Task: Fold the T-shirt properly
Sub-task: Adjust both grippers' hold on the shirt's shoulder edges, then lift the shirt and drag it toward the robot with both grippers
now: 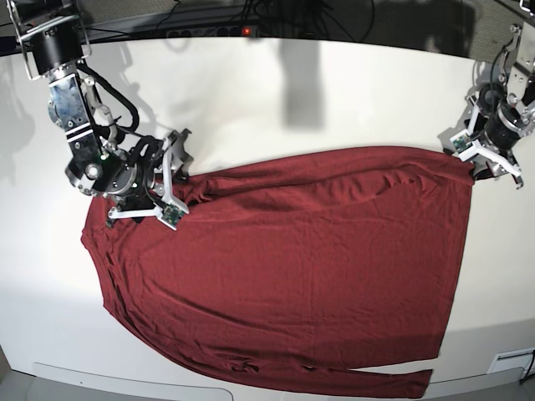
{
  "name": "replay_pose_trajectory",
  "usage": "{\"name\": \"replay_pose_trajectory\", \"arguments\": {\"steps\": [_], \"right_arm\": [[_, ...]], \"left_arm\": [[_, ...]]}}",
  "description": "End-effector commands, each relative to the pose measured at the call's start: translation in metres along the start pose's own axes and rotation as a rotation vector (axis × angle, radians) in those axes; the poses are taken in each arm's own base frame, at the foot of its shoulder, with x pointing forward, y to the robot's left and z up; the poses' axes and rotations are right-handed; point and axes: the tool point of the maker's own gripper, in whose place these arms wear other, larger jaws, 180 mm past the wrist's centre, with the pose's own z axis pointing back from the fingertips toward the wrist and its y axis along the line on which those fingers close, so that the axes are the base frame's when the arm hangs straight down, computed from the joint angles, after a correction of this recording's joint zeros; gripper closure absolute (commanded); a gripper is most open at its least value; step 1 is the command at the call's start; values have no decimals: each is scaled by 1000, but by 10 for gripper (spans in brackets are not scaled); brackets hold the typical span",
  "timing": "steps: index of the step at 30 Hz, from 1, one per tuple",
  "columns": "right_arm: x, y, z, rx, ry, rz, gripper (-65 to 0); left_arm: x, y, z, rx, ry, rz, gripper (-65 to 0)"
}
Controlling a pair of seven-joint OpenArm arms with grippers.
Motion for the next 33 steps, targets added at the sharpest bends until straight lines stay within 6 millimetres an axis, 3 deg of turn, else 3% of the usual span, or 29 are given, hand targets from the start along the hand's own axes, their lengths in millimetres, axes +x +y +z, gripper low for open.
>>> {"name": "replay_pose_trajectory", "arguments": {"steps": [1,3,9,13,19,33], "right_arm": [[9,-14,7,-34,-27,9,-312],[9,-14,7,-34,-27,9,-312],[10,-12,6,-31,-28,6,-312],[7,-13,6,-31,-15,6,-312],[6,-11,6,-29,-9,5,-312],[-6,-1,3,-5,23,-3,-312]], "left_arm": [[-12,-18,2,-85,55,-24,-286],[-8,-11,4,-66,64,-35,-286],[30,17,13,13,-30,-73,-286],[42,31,12,28,-77,-18,-286],[42,29,10,-12,-77,-21,-286],[13,14,-6,-135,-43,85,-284]]}}
